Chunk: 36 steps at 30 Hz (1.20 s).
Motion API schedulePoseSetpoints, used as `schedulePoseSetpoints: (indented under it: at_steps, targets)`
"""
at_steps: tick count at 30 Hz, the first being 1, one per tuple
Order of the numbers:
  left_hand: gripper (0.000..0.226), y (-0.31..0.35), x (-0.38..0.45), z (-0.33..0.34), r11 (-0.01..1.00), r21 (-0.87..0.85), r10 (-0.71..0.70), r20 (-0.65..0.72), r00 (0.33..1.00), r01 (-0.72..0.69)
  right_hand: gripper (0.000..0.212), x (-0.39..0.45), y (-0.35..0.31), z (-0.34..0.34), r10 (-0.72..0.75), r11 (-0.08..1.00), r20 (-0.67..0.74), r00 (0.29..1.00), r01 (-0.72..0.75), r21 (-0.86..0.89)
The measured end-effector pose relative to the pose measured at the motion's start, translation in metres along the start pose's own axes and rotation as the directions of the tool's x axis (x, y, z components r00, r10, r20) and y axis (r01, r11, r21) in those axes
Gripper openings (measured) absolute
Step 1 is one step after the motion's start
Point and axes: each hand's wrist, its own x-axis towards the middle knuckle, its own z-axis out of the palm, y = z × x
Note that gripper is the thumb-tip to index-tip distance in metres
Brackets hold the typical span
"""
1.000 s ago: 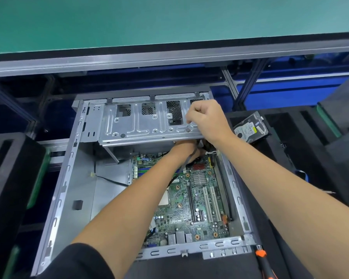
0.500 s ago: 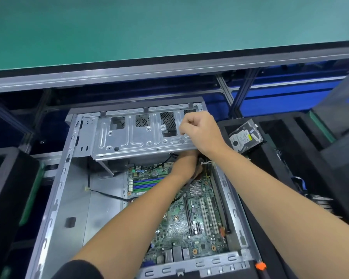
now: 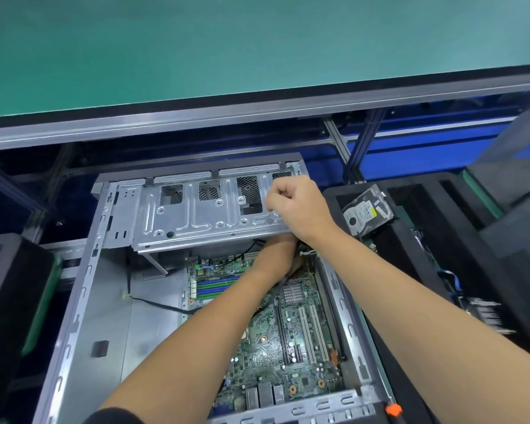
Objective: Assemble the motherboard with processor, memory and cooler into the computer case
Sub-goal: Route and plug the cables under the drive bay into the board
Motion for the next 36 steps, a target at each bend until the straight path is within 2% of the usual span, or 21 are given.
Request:
schedulePoseSetpoints:
  at_steps: [4, 7, 9, 15, 30, 36]
  targets:
    - [0.042, 0.0042, 0.0029, -0.0046, 0.996, 0.049, -0.077, 0.071, 0.994, 0.074, 0.023, 0.0002, -0.001, 0.0005, 0.0, 1.0, 0.002, 1.0, 0.0, -0.003]
    - [0.034, 0.007, 0.0022, -0.0081, 0.991, 0.033, -0.133, 0.11, 0.985, 0.13, 0.023, 0.0002, -0.0016, 0.0004, -0.003, 1.0, 0.009, 1.0, 0.003, -0.003]
    - [0.024, 0.0063, 0.0018, -0.0073, 0.992, 0.007, -0.124, 0.098, 0.987, 0.124, 0.023, -0.0001, -0.002, 0.0005, -0.002, 1.0, 0.009, 1.0, 0.002, -0.005]
    - [0.035, 0.0027, -0.0025, -0.0077, 0.997, 0.076, 0.016, 0.069, 0.997, -0.021, 0.018, 0.0003, 0.0008, 0.001, -0.01, 1.0, 0.007, 1.0, 0.01, -0.006]
    - [0.036, 0.0053, -0.0007, -0.0042, 0.994, 0.099, -0.043, 0.032, 0.999, 0.04, 0.019, -0.0004, 0.0011, 0.0014, 0.002, 1.0, 0.001, 1.0, -0.002, -0.012]
    - [0.035, 0.0015, 0.0023, 0.0, 0.992, -0.076, -0.097, 0.021, 0.995, 0.098, 0.019, -0.0005, 0.0001, 0.0015, -0.006, 1.0, 0.001, 1.0, 0.006, -0.007]
